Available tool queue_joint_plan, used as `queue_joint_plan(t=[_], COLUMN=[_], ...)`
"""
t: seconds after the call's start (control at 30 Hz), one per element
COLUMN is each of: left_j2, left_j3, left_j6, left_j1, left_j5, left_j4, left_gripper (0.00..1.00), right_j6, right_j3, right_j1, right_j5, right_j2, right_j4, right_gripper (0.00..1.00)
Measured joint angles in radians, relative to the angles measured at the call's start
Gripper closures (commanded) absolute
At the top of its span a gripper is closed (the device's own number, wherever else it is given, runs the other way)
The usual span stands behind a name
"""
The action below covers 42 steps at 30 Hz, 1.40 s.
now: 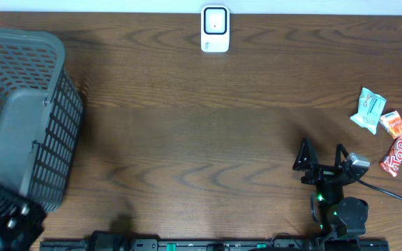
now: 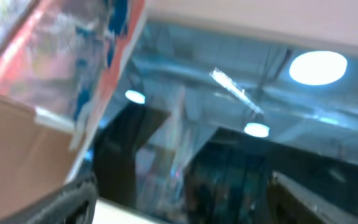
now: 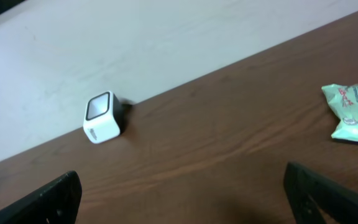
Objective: Scan the item barcode
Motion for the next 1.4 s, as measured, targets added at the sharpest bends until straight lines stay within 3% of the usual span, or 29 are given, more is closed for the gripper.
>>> queue_joint_plan(t=[0.13,0.43,0.73,1.07,1.4], left_j2=[0.034,0.286,0.493,0.42,0.209], left_j3=[-0.093,-0.153,-0.157,-0.273,-0.656], left_j6=[-0.063,-0.128,-0.153,-0.238,-0.317], left_j1=[0.0,0.0,0.0,0.0,0.0], left_j5=[0.0,0.0,0.007,-0.039,-0.104], left_j4=[0.069,-0.108,-0.13,-0.185,0.087], left_gripper=[0.14,0.14,0.14,0.14,0.14], right_j6=[0.0,0.0,0.0,0.0,0.0], right_j3=[0.0,0.0,0.0,0.0,0.0], right_j1=[0.0,0.0,0.0,0.0,0.0], right_j5=[0.0,0.0,0.0,0.0,0.0], right_j2=[0.0,0.0,0.0,0.0,0.0], right_j4=[0.0,0.0,0.0,0.0,0.0], right_gripper=[0.01,0.01,0.01,0.01,0.01])
